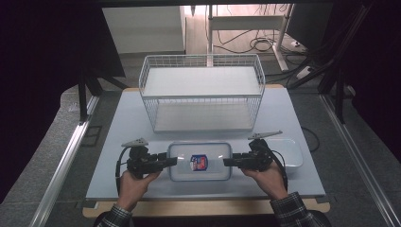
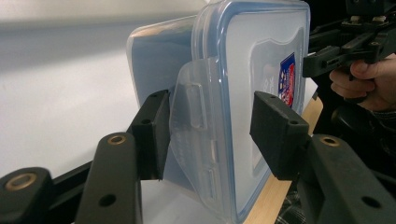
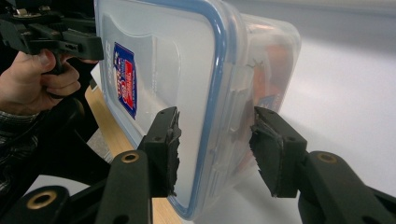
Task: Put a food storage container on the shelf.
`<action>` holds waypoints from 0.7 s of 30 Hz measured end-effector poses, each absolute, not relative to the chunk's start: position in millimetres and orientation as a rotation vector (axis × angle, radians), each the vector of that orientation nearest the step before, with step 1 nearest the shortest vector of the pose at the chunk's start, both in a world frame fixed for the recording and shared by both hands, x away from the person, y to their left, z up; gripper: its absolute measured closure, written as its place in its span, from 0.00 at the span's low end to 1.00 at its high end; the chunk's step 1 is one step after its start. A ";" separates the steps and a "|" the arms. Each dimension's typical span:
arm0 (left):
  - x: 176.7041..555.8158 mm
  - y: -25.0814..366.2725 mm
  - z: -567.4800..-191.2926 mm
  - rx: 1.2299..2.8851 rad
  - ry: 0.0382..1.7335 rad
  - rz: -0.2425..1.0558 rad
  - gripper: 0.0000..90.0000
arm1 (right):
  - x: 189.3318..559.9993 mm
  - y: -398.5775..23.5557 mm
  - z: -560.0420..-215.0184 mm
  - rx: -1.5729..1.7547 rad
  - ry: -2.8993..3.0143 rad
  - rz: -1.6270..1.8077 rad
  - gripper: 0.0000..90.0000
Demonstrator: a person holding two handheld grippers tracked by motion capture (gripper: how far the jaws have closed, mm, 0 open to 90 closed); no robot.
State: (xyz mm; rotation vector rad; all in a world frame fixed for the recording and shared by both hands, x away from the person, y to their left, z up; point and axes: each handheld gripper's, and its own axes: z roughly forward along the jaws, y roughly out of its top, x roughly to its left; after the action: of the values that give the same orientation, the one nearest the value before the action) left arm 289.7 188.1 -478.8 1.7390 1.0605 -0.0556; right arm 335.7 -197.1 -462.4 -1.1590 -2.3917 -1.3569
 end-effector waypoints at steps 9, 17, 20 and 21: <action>297.5 186.7 -451.9 1.741 1.025 -0.006 0.54 | 341.9 -198.3 -435.4 -1.125 -2.431 -1.428 0.59; 304.2 185.5 -429.4 1.739 1.000 0.036 0.54 | 349.1 -199.5 -413.7 -1.102 -2.457 -1.476 0.58; 306.9 185.4 -421.2 1.736 0.992 0.051 0.54 | 352.0 -199.5 -405.2 -1.096 -2.460 -1.495 0.58; 308.3 185.3 -417.6 1.735 0.987 0.056 0.54 | 352.8 -199.6 -403.3 -1.092 -2.462 -1.501 0.58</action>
State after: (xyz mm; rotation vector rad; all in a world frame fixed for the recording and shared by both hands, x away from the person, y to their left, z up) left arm 308.3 185.3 -417.6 1.7351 0.9875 0.0564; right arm 352.8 -199.6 -403.3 -1.0924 -2.4620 -1.5012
